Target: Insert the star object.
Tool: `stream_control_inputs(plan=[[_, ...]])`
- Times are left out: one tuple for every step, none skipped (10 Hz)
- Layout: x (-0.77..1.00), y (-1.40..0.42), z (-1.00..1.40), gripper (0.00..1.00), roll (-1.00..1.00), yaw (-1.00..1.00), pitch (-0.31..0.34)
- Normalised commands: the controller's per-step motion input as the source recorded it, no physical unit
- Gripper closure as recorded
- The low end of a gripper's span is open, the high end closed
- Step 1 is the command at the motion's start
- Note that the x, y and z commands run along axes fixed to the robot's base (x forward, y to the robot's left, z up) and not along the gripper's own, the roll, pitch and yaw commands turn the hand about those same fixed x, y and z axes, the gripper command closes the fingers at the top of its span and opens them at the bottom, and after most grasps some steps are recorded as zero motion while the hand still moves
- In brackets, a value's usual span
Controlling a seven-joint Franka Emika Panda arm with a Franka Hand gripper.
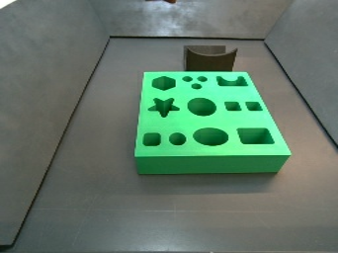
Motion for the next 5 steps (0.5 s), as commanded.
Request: stream_control_inputs(plan=[[0.61,0.0,-1.0,1.0,0.11,-0.59,0.0],[0.59,0.0,-1.0,1.0,0.11,-0.61,0.0],[0.59,0.01,-1.0,1.0,0.11,-0.61,0.0],[0.53,0.05,-1.0,1.0,0.1,-0.59,0.0],[0.11,0.34,-1.0,1.0,0.0,-0.6,0.0]])
